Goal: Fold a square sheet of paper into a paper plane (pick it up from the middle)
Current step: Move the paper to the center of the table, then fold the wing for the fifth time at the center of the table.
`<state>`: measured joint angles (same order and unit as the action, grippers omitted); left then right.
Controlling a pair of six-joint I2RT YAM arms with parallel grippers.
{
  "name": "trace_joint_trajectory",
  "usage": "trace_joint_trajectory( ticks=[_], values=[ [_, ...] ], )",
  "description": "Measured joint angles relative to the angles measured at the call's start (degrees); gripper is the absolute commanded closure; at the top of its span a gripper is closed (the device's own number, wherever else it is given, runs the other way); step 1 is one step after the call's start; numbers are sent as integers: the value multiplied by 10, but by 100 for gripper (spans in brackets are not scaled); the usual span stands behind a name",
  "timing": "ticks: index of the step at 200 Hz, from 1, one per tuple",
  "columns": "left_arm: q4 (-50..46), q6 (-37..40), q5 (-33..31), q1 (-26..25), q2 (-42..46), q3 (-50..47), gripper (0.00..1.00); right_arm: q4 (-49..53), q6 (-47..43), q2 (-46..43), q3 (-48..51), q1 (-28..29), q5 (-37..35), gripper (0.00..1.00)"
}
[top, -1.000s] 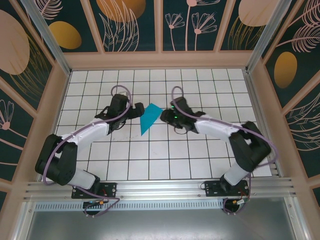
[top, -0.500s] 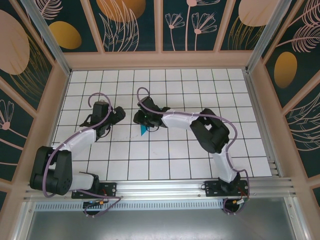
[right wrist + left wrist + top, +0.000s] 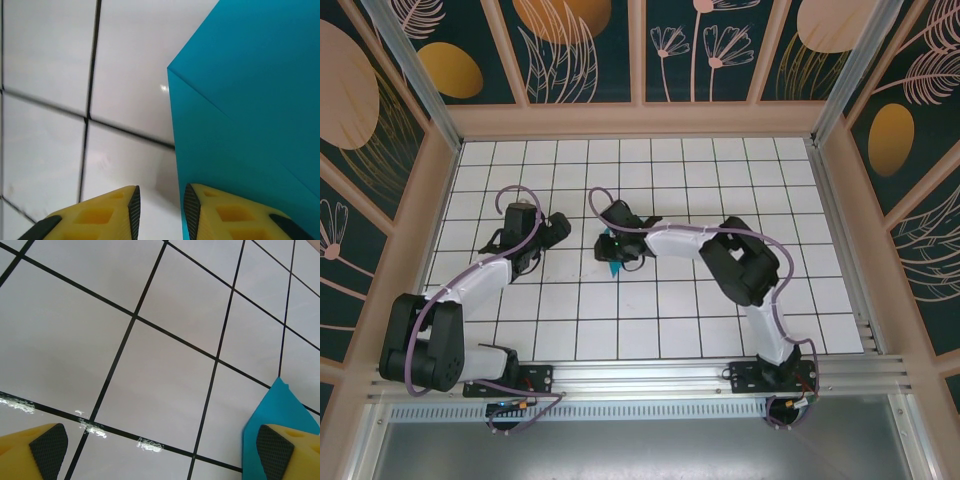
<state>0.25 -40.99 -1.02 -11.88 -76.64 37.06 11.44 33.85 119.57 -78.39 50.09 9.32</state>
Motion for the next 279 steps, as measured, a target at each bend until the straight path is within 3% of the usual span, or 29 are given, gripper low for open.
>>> trace_joint_trajectory(
  ticks=[42,66,107,157,234,279],
  values=[
    [2,2,20,0,0,0,2,38,-139,-92,112,-27,26,66],
    [10,4,39,0,0,0,1,78,-160,-122,127,-42,20,66],
    [28,10,82,0,-2,0,2,54,-22,-189,132,-39,-25,68],
    [39,17,114,0,-21,0,1,47,129,-170,126,36,-95,71],
    [51,18,142,0,-36,0,1,50,191,-136,165,21,-110,70],
    [66,18,158,0,-46,0,2,-2,181,-177,226,5,-98,69]
  ],
)
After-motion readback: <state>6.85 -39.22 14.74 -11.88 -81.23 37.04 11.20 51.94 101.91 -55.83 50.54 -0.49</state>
